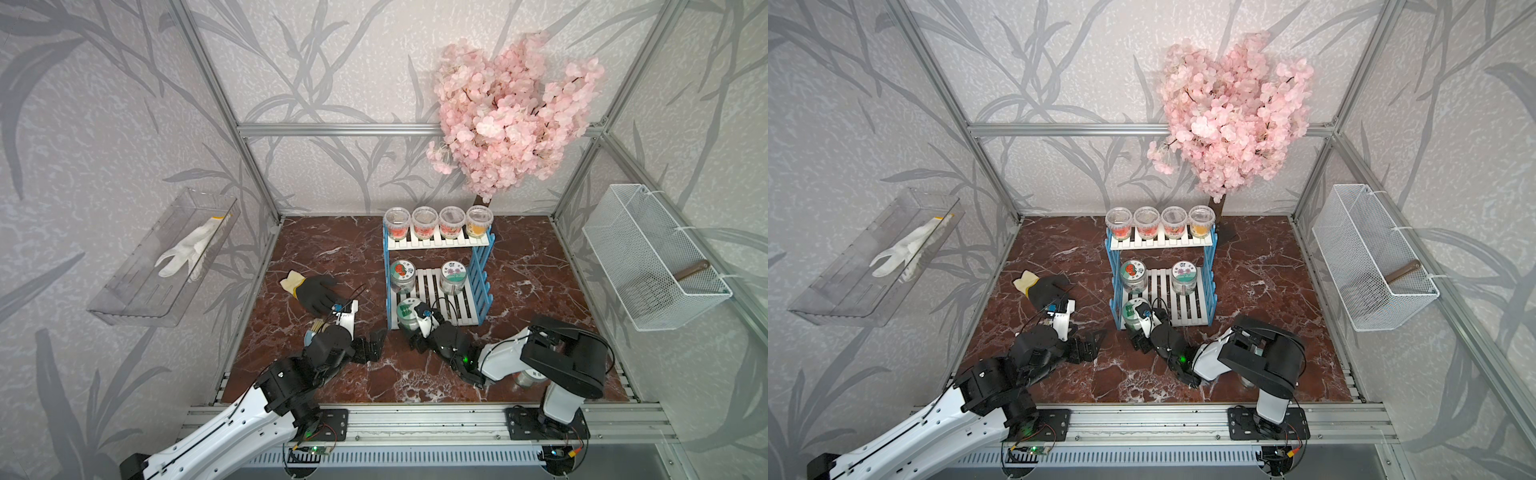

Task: Place the seed container on the shelf
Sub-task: Place the seed jar on the shelf.

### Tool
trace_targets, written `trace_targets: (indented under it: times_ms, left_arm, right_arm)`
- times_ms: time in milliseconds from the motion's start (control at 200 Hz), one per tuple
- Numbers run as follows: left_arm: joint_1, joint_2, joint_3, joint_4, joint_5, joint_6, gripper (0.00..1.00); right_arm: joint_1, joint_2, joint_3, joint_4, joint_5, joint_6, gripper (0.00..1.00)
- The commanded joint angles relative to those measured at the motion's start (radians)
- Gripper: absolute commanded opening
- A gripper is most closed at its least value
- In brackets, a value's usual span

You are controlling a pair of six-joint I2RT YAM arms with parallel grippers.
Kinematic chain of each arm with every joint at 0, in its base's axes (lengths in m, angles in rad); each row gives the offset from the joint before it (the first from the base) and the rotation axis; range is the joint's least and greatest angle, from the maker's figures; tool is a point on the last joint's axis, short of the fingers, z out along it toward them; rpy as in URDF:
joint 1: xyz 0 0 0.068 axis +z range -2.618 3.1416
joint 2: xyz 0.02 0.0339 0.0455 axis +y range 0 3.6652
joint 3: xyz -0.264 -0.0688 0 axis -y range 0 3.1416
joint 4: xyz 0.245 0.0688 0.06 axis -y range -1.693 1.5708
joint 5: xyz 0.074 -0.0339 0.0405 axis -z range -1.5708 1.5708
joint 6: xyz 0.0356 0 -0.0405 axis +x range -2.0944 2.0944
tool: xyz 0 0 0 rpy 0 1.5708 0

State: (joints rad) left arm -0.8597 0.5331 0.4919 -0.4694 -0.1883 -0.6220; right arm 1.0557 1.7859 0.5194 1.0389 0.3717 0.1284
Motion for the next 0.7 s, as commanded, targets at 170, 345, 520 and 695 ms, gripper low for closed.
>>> trace_targets:
  times_ms: [170, 345, 520, 695]
  left_arm:
    - [-0.001, 0.032, -0.021, 0.017, 0.029, -0.002, 1.00]
    - [-0.001, 0.033, -0.033, 0.030, 0.029, 0.001, 1.00]
    - [-0.001, 0.034, -0.036, 0.033, 0.030, 0.007, 1.00]
    - [-0.001, 0.034, -0.039, 0.035, 0.030, 0.008, 1.00]
  right_arm:
    - [-0.037, 0.089, 0.065, 0.134, 0.061, 0.040, 0.83]
    - [-0.048, 0.121, 0.084, 0.141, 0.038, 0.048, 0.83]
    - [-0.048, 0.139, 0.083, 0.117, 0.040, 0.057, 0.87]
    - [-0.054, 0.132, 0.082, 0.050, 0.038, 0.057, 0.89]
